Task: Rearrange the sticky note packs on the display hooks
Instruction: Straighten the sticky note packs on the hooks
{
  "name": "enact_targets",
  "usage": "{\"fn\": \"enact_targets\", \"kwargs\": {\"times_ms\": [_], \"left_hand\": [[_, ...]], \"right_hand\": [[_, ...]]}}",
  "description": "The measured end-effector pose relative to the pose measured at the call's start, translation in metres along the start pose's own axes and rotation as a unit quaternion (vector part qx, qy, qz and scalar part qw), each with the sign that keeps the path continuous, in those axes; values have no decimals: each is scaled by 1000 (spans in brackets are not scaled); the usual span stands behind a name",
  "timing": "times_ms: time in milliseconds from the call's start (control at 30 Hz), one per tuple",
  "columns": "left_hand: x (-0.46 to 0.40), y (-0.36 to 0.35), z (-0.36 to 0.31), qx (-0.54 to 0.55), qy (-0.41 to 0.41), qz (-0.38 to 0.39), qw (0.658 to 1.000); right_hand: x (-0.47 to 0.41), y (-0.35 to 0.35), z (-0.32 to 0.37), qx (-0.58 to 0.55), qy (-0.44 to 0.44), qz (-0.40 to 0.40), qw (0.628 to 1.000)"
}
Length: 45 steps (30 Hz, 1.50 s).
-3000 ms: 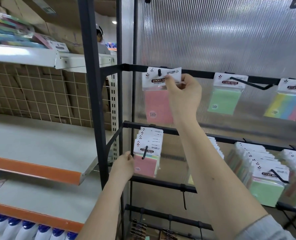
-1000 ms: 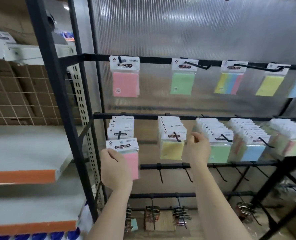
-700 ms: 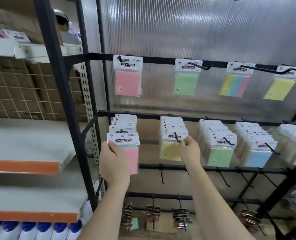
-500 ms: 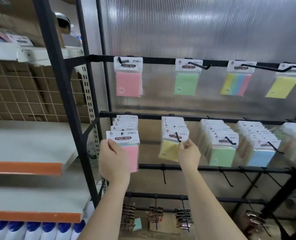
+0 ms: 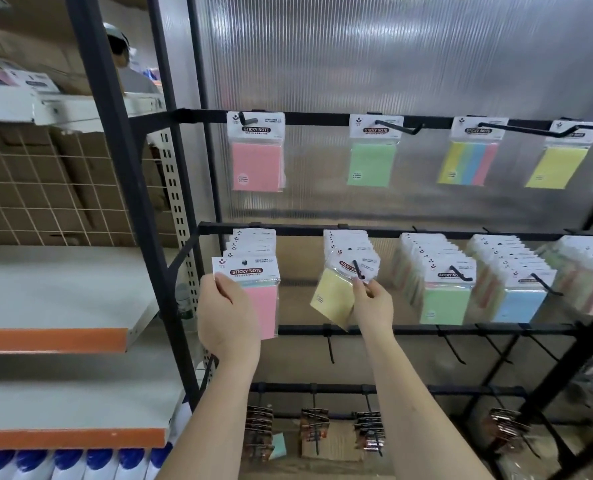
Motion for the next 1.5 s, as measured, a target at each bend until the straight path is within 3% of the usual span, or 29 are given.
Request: {"fn": "enact_targets", "kwargs": {"times_ms": [333,667,933,1267,1500], "left_hand": [[-20,-10,-7,17,-49,28,998],[-11,-34,-17,13,-122,183,975],[-5,-52,-41,45,-182,225,956],[62,-81,-81,52,-210,290,932],[135,-103,-120,32,-209,274,938]], "right_hand": [[18,21,12,45,58,-104,992],[40,59,45,105,125,-218,962],[47,110,63,94,180,-311,928],[31,194,65,83,231,-371,895],[-7,277,52,30,227,-360,904]]}}
Point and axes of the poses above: each hand's wrist, its own x-axis away from the middle knuckle, its own y-axis out of the back of the hand, z = x × y, the point moved 1 cm from there along -x, towards the middle knuckle, and after that the axes turned 11 degrees about -z, right-handed, at the moved point
